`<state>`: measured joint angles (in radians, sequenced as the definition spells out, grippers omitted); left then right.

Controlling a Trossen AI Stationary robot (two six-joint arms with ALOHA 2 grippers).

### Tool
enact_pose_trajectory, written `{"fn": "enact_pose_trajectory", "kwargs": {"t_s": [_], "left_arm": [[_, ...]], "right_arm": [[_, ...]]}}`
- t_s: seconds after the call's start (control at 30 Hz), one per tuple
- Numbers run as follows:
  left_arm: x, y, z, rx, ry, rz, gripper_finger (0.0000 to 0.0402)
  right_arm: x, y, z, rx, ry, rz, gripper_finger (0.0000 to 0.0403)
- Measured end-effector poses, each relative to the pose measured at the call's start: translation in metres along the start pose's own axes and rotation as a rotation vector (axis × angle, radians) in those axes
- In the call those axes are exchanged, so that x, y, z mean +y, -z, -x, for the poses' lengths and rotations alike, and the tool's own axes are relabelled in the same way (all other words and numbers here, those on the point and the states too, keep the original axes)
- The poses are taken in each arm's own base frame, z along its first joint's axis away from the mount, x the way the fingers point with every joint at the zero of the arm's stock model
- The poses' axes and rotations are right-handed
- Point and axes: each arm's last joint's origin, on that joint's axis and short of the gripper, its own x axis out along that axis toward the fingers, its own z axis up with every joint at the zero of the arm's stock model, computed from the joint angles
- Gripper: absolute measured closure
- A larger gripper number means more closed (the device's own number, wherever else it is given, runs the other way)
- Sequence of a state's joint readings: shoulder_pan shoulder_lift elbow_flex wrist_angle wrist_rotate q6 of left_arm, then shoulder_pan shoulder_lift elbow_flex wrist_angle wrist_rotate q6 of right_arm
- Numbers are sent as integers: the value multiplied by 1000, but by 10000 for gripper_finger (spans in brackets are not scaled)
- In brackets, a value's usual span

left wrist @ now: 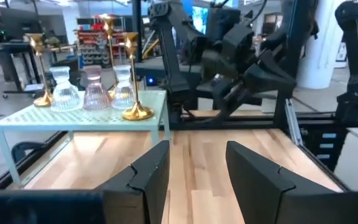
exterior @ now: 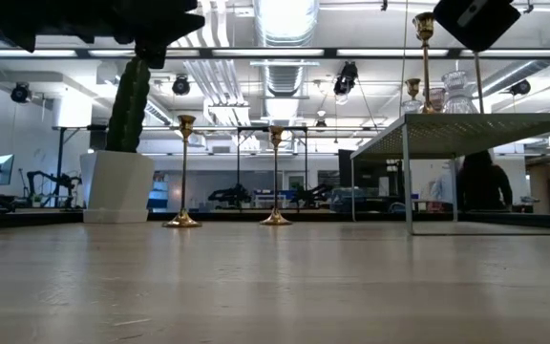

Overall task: Pick & Place candle stick holders
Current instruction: Put the gold candle holder on the shelf

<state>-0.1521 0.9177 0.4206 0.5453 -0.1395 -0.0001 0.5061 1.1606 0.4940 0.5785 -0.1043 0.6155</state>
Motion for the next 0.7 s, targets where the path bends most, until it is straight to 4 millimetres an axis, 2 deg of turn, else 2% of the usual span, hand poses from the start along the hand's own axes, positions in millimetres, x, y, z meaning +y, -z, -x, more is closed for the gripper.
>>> {"fn": "enact_pose_trajectory", "kwargs": {"t_s": [0.07,0.17,0.23,0.4,0.57,0.7], "left_arm": [[1,-2,0,-25,-35,-37,239],[6,-6,0,-29,-223,-59,239],[11,0,-2,27,-323,-95,239],[22,24,-12,157,-403,-115,239],[30,45,-29,215,-453,-75,239],[40,46,-53,181,-515,-54,239]], "right_arm": [[1,-1,0,-2,0,-2,394],[1,-2,-1,-7,-3,-1,394],[1,-2,-1,-8,-1,-1,394],[1,-2,-1,-8,9,5,394],[0,-2,-1,-18,24,44,394],[0,-2,-1,-18,24,49,394]]}}
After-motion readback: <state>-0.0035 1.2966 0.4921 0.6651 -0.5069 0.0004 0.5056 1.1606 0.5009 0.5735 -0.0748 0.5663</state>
